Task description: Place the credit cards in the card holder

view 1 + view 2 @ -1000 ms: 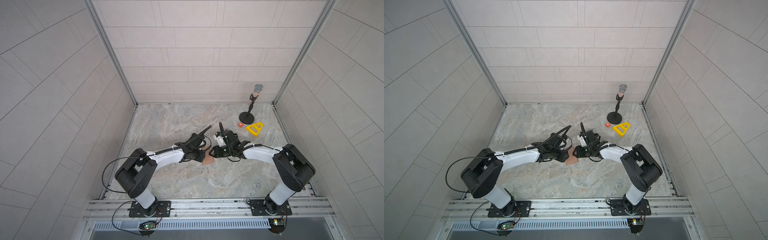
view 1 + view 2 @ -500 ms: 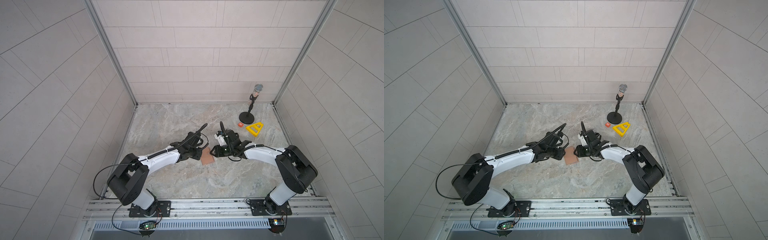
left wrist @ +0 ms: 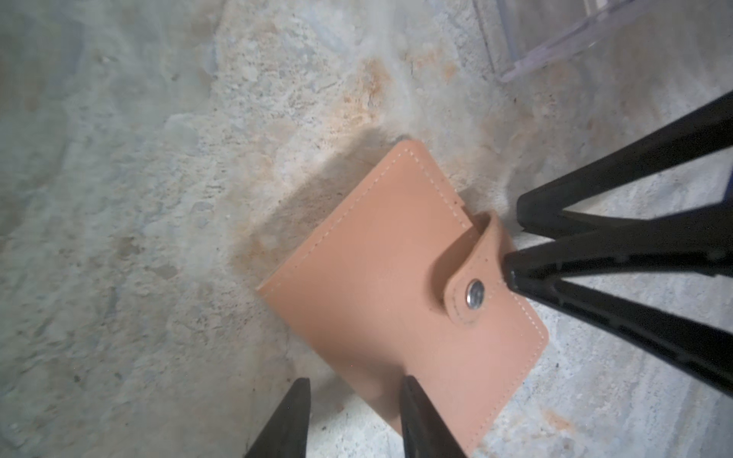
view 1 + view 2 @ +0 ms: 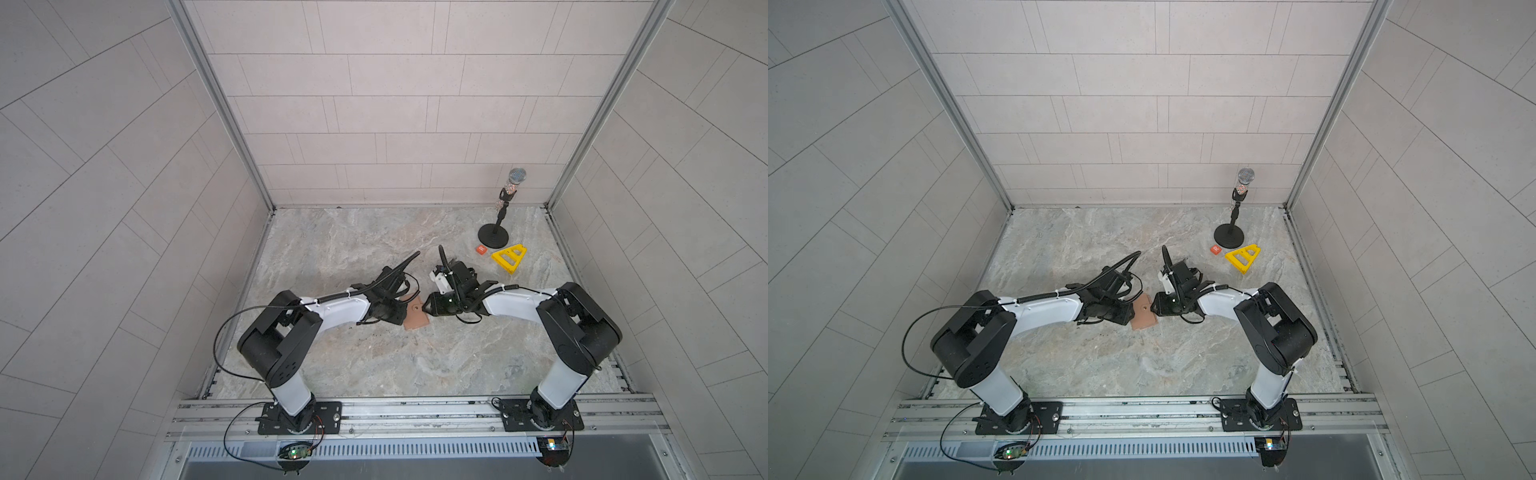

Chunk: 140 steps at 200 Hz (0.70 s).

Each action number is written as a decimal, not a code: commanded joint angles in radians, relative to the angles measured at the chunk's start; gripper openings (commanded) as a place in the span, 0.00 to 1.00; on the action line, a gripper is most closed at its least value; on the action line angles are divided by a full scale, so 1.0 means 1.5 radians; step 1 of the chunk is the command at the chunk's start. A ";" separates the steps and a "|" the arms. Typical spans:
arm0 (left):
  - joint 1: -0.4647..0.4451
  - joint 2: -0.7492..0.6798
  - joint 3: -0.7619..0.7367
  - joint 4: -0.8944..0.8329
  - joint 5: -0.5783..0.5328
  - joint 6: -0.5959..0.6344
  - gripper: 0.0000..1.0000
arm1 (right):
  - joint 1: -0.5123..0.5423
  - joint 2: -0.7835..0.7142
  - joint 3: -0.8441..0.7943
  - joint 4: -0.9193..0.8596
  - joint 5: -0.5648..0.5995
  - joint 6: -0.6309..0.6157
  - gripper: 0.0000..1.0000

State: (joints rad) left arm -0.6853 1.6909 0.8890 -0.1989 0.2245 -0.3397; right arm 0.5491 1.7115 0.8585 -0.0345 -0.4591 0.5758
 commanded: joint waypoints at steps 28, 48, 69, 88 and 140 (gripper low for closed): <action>0.002 0.034 0.024 -0.003 -0.005 -0.002 0.42 | -0.001 0.018 0.018 0.008 -0.013 -0.008 0.37; 0.002 0.040 0.027 -0.008 -0.010 0.000 0.42 | -0.002 0.021 0.022 0.008 -0.017 -0.009 0.37; 0.002 0.046 0.030 -0.015 -0.016 0.003 0.42 | -0.002 0.024 0.025 0.009 -0.017 -0.010 0.38; 0.001 0.049 0.030 -0.020 -0.019 0.007 0.42 | -0.004 0.031 0.026 0.012 -0.015 -0.006 0.39; 0.002 0.053 0.029 -0.022 -0.022 0.008 0.42 | -0.011 0.058 0.027 0.032 -0.042 0.006 0.40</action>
State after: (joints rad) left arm -0.6853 1.7283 0.9276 -0.2123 0.2279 -0.3397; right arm 0.5369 1.7679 0.8921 0.0086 -0.5121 0.5800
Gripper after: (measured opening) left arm 0.419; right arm 0.400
